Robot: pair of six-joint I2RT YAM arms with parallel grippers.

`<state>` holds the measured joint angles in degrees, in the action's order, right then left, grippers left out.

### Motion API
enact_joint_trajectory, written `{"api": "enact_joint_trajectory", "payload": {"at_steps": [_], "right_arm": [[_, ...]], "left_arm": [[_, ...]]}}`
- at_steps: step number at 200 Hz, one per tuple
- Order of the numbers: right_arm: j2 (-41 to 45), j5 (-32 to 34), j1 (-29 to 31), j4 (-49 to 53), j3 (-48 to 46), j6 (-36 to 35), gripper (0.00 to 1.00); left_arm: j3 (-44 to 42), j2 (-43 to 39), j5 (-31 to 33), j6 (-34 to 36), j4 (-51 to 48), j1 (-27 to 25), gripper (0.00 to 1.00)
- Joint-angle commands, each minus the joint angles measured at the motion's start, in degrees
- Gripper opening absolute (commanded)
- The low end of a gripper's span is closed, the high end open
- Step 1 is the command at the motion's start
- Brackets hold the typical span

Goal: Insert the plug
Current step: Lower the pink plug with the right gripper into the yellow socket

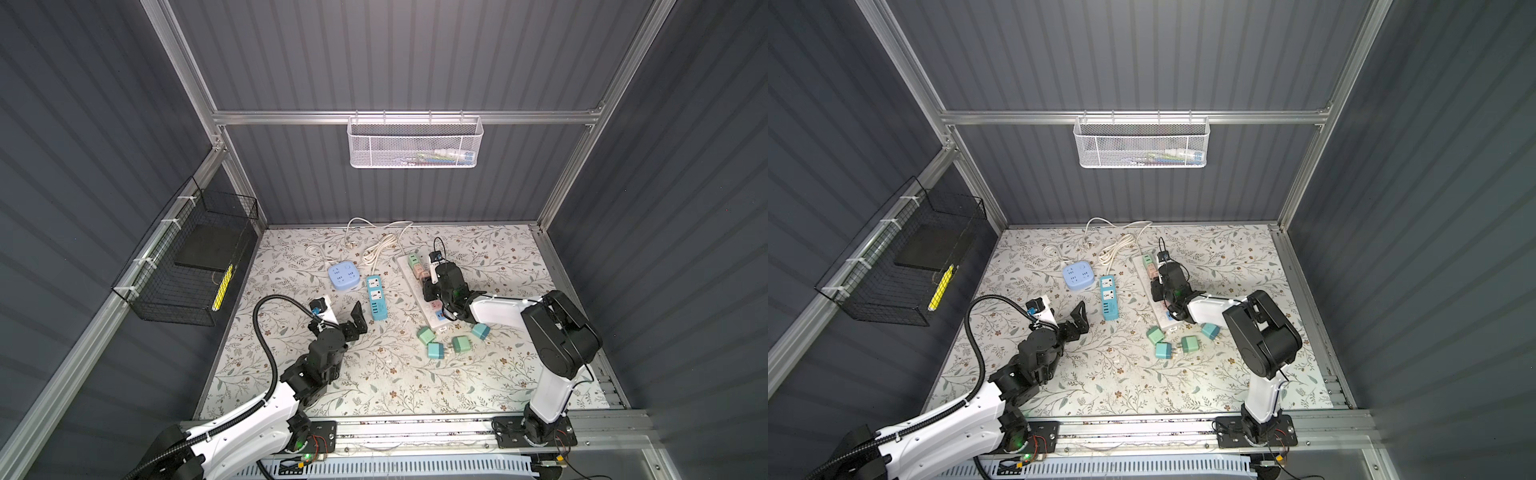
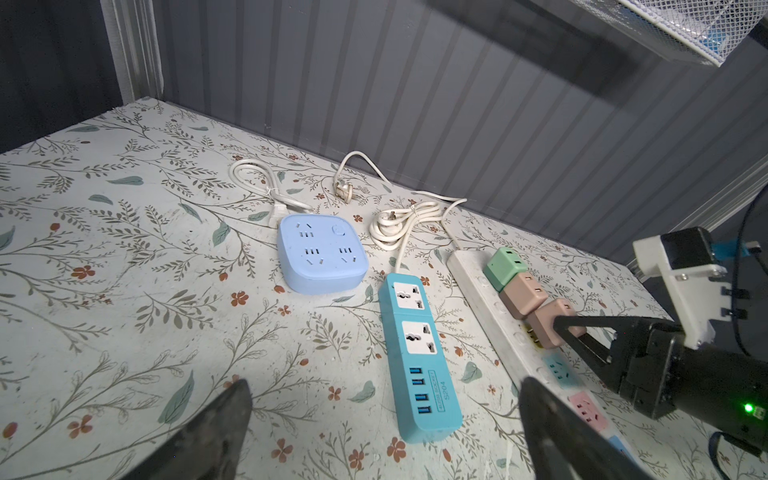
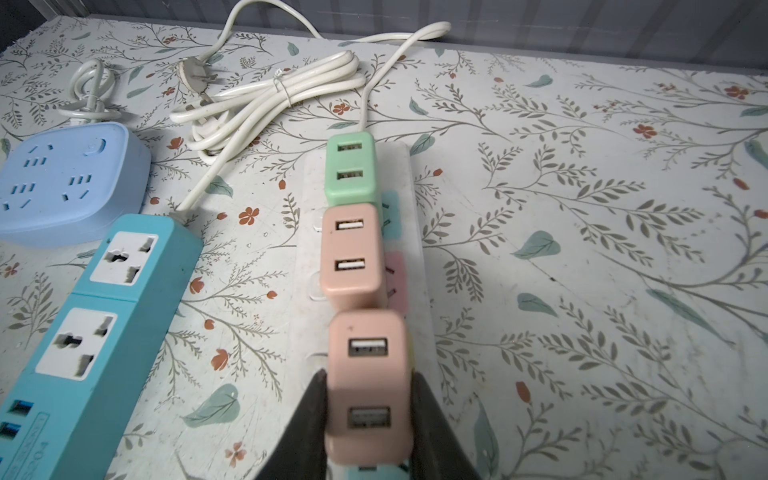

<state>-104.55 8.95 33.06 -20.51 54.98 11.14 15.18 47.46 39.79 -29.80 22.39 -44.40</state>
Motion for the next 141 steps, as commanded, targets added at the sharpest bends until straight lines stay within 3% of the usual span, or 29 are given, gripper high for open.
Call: {"api": "enact_joint_trajectory", "payload": {"at_steps": [1,92,141], "right_arm": [[-1.83,0.89,0.05,7.66,0.64,-1.15,0.22],[-6.82,2.16,1.26,16.62,4.77,-0.25,0.22],[-6.47,2.15,3.32,16.99,1.78,0.73,0.24]], "left_arm": [[-1.17,-0.1,-0.2,0.36,1.93,0.45,1.0],[-1.46,-0.26,-0.37,0.45,1.83,0.56,1.0],[-2.33,-1.3,-0.33,0.01,1.42,0.62,1.0]]}}
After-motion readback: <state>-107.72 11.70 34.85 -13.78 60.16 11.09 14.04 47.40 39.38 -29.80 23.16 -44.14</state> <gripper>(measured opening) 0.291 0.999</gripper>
